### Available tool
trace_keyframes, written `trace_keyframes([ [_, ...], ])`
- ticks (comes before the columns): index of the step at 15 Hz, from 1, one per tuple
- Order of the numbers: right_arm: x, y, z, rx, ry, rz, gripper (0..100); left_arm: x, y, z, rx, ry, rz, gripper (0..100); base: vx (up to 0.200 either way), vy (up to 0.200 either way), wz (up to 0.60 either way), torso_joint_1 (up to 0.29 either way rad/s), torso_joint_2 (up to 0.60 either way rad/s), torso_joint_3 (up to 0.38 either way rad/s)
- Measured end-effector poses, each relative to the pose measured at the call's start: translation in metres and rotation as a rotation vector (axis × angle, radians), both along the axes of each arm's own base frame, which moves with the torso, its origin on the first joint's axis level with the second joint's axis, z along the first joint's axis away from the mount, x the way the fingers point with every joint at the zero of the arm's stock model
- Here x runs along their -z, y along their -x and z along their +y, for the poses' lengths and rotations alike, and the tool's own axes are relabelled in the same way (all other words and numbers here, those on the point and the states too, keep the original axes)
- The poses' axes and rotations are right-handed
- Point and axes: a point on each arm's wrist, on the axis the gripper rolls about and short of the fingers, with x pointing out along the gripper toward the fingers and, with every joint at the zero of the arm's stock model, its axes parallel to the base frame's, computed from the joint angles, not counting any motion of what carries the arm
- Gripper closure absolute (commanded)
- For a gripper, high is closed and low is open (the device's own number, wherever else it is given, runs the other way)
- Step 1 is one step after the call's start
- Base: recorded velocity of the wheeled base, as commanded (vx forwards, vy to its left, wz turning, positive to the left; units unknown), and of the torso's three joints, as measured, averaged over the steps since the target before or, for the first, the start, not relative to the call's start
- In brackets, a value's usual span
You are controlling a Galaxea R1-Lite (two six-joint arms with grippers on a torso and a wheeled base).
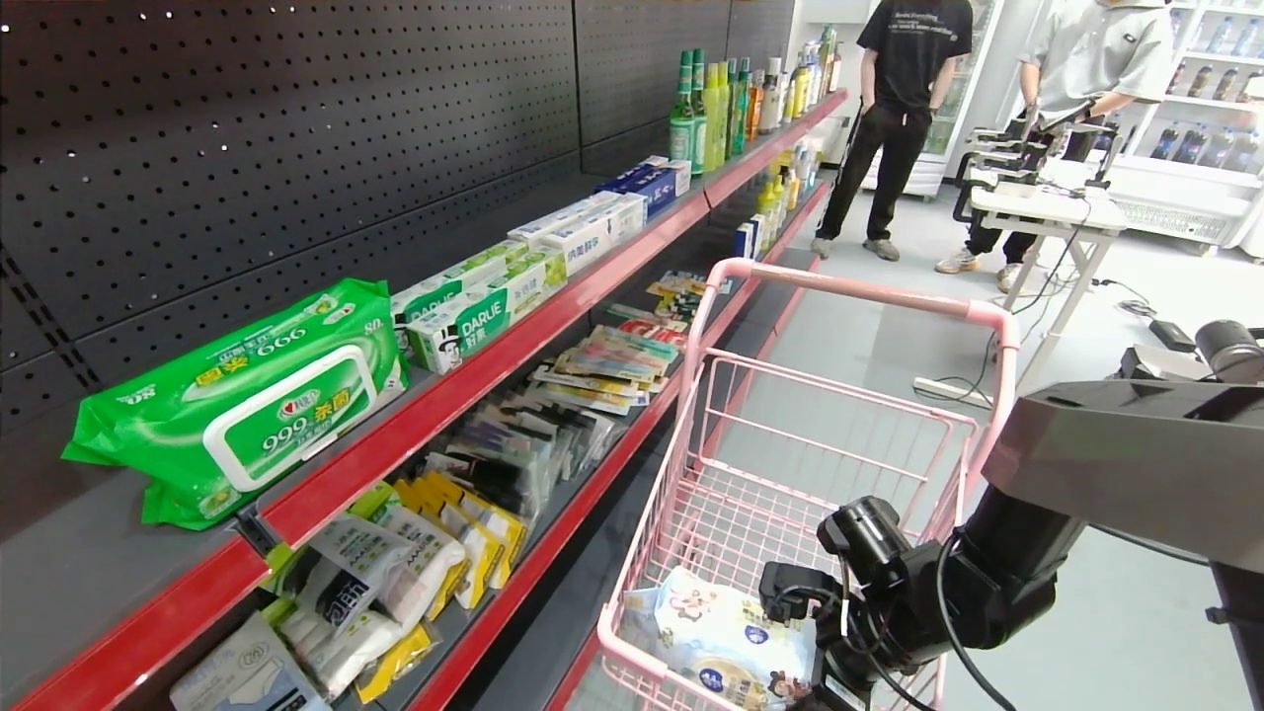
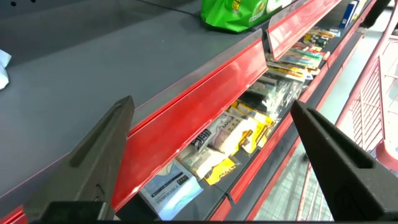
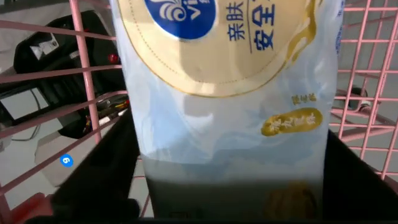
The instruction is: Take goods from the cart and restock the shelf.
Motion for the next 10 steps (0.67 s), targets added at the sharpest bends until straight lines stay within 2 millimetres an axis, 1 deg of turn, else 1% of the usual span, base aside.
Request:
trace_keyframes([
  [4, -0.002, -0.003, -0.003, 0.061, -0.012, 0.01, 100, 0.0, 0.0, 0.0, 0.0, 0.001, 0.0, 0, 0.0, 0.0, 0.0, 0.0, 0.0, 0.0],
  [5, -0.006, -0.005, -0.003, 0.097, -0.021, 0.008, 100, 0.0, 0.0, 0.0, 0.001, 0.002, 0.0, 0, 0.0, 0.0, 0.0, 0.0, 0.0, 0.0],
  [6, -0.017, -0.009, -0.003, 0.165, -0.03, -0.011, 100, 0.0, 0.0, 0.0, 0.001, 0.002, -0.001, 0, 0.0, 0.0, 0.0, 0.0, 0.0, 0.0],
  [7, -0.033, -0.015, -0.003, 0.277, -0.046, -0.046, 100, 0.0, 0.0, 0.0, 0.002, 0.002, -0.001, 0, 0.0, 0.0, 0.0, 0.0, 0.0, 0.0],
  [8, -0.052, -0.021, -0.004, 0.384, -0.069, -0.088, 100, 0.0, 0.0, 0.0, 0.003, 0.004, -0.001, 0, 0.0, 0.0, 0.0, 0.0, 0.0, 0.0],
  [10, -0.092, -0.028, -0.012, 0.527, -0.082, -0.177, 100, 0.0, 0.0, 0.0, 0.003, 0.003, -0.001, 0, 0.0, 0.0, 0.0, 0.0, 0.0, 0.0],
])
